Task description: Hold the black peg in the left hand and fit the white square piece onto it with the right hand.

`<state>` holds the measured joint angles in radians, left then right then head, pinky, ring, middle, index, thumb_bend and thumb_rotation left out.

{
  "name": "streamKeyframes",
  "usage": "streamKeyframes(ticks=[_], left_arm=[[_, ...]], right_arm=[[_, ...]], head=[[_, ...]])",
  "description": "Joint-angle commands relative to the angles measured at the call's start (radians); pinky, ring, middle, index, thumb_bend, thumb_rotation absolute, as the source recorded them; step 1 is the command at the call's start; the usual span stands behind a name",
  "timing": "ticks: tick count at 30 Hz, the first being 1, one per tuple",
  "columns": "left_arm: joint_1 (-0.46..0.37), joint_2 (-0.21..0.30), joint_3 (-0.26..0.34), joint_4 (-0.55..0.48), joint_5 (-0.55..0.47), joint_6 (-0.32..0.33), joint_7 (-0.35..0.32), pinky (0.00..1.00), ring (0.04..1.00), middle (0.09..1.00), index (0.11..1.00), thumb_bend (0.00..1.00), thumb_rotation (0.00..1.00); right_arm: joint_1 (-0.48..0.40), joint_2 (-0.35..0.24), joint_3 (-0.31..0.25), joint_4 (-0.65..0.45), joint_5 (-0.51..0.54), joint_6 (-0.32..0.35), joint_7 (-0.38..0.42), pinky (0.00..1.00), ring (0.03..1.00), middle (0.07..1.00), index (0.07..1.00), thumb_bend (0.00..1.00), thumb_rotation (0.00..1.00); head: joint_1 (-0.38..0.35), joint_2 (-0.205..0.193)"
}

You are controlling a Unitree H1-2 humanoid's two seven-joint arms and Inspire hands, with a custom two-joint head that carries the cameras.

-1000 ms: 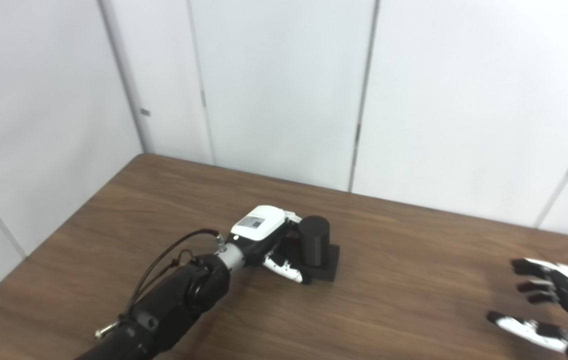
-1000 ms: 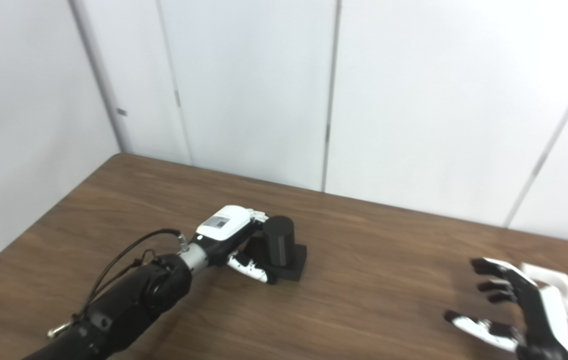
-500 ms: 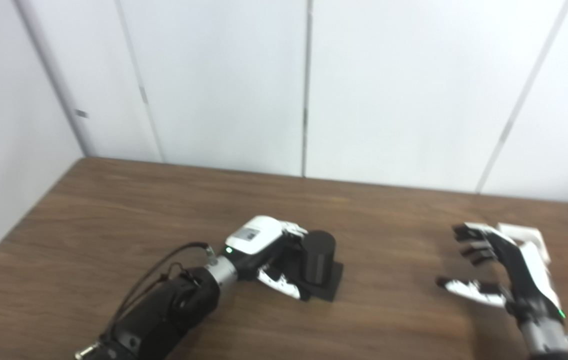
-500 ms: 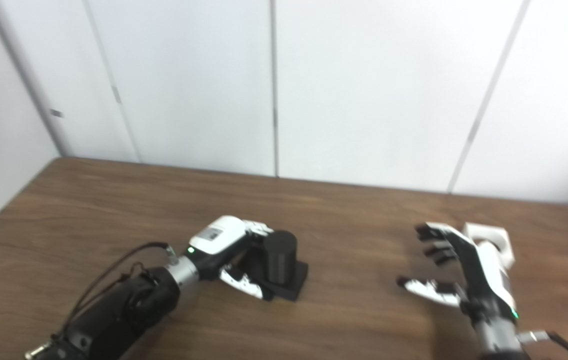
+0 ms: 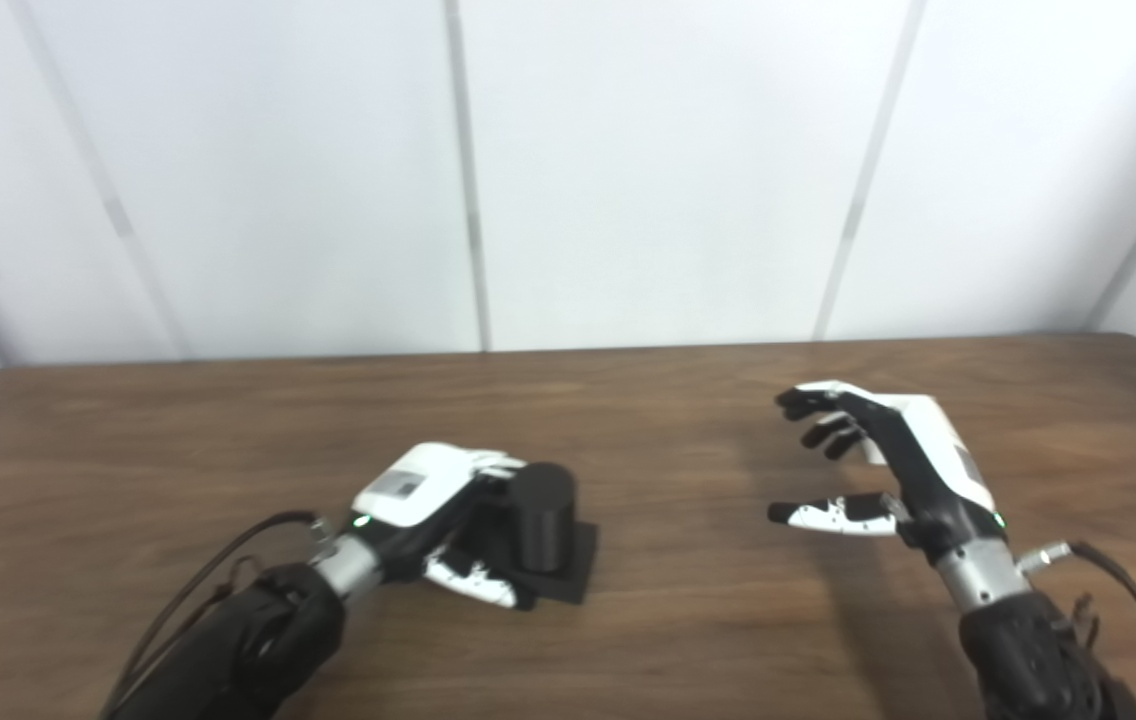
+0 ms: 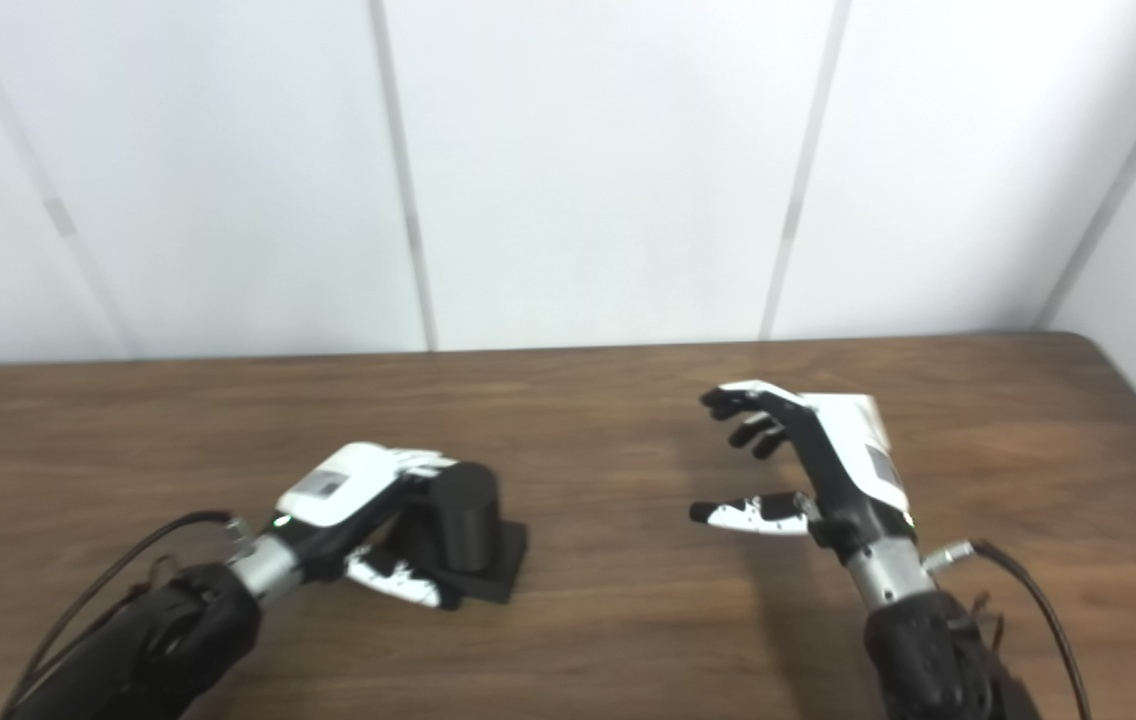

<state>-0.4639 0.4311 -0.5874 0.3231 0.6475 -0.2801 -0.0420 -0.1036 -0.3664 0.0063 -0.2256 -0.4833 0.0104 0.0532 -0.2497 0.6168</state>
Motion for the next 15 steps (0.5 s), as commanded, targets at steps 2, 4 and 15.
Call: streamKeyframes(ticks=[2,4,15], left_arm=[[0.065,0.013,-0.074,0.032,0.065,-0.02,-0.11,0.87,0.872,0.828,0.492,0.52,0.08],[0.067,0.019,-0.073,0.03,0.06,-0.018,-0.12,0.88,0.878,0.83,0.492,0.52,0.08],[0.075,0.05,-0.07,0.038,0.065,-0.073,-0.092,0.82,0.854,0.82,0.492,0.52,0.07]], right_arm=[[-0.048,-0.046,-0.01,-0.066,-0.023,0.035,0.041,0.53,0.622,0.697,0.706,0.65,0.0],[-0.062,-0.082,-0.009,-0.092,-0.056,0.081,0.087,0.54,0.643,0.715,0.719,0.66,0.03],[-0.203,-0.251,0.031,-0.11,-0.234,0.304,0.343,0.63,0.791,0.853,0.805,0.76,0.16]], head=[[-0.023,-0.006],[-0.055,-0.016],[-0.161,-0.074]])
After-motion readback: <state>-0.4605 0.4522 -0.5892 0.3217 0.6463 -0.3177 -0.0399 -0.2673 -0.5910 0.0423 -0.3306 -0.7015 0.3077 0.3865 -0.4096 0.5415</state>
